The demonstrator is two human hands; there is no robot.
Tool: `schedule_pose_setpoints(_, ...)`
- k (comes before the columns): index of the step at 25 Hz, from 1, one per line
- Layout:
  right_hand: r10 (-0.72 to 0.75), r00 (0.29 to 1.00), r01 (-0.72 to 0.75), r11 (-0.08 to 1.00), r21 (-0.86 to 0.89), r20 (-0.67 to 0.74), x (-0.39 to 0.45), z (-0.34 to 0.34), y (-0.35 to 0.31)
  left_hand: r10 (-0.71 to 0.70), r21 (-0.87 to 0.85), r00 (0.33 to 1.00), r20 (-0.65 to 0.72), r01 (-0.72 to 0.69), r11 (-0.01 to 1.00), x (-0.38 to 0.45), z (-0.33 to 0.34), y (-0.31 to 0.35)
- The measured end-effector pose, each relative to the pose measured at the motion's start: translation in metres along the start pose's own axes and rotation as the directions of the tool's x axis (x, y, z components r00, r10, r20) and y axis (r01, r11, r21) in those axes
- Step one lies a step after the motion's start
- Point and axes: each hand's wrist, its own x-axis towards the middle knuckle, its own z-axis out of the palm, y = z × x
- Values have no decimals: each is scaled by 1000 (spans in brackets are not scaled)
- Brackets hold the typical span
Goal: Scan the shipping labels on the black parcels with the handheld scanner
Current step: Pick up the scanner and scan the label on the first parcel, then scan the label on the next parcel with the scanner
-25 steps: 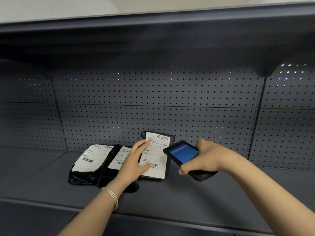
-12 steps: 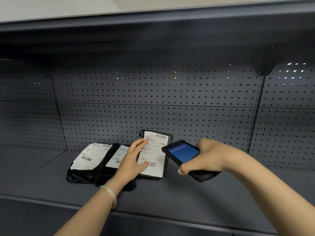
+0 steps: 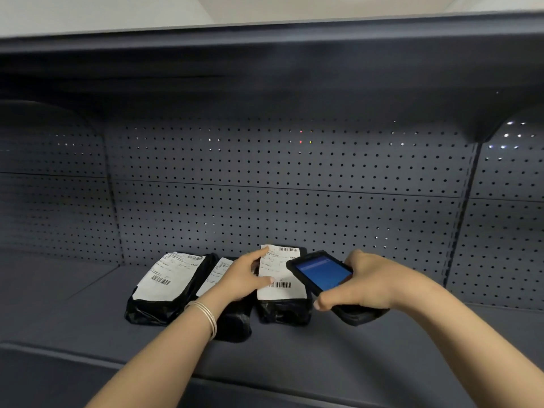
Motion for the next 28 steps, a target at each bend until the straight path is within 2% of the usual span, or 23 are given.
schedule_pose_setpoints(2, 6, 1000, -6, 1000, 17, -2, 4, 5, -10, 37, 172, 999, -12, -34, 985, 4, -11, -10)
schedule_pose_setpoints(3, 10, 1000, -10, 999, 35, -6, 6, 7, -18, 50, 220, 998, 34, -56, 974, 6, -17, -16)
schedule_pose_setpoints(7, 37, 999, -34, 995, 98, -30, 17, 19, -52, 50, 328, 959, 281, -145, 934, 19, -26, -28)
schedule_pose_setpoints(12, 144, 986, -132, 982, 136, -79, 21, 36, -80, 32, 376, 937, 349, -171, 911, 44, -14, -22)
schedule_pose_setpoints(14, 188, 977, -173, 975, 142, -101, 23, 45, -87, 95, 303, 939, 331, -201, 932, 48, -18, -25)
schedule_pose_setpoints(16, 224, 968, -206, 967, 152, -113, 26, 54, -92, 154, 234, 968, 195, -199, 952, 58, -37, -37)
schedule_pose_setpoints(18, 253, 960, -232, 958, 167, -118, 26, 58, -96, 107, 320, 994, 14, -106, 941, 69, -65, -57)
schedule_pose_setpoints(20, 270, 956, -248, 953, 175, -118, 28, 62, -103, -15, 450, 997, -81, 50, 892, 79, -92, -84)
schedule_pose_setpoints(22, 278, 954, -257, 951, 169, -110, 29, 67, -111, -132, 505, 990, -48, 138, 852, 84, -102, -102)
schedule_pose_setpoints(24, 277, 956, -260, 952, 160, -100, 32, 70, -117, -203, 587, 979, 19, 153, 795, 83, -97, -107)
schedule_pose_setpoints(26, 272, 957, -254, 953, 166, -98, 34, 72, -120, -234, 659, 971, 45, 147, 738, 81, -90, -107)
schedule_pose_setpoints(28, 267, 959, -248, 953, 174, -95, 36, 72, -121, -195, 637, 981, 2, 149, 756, 78, -85, -105)
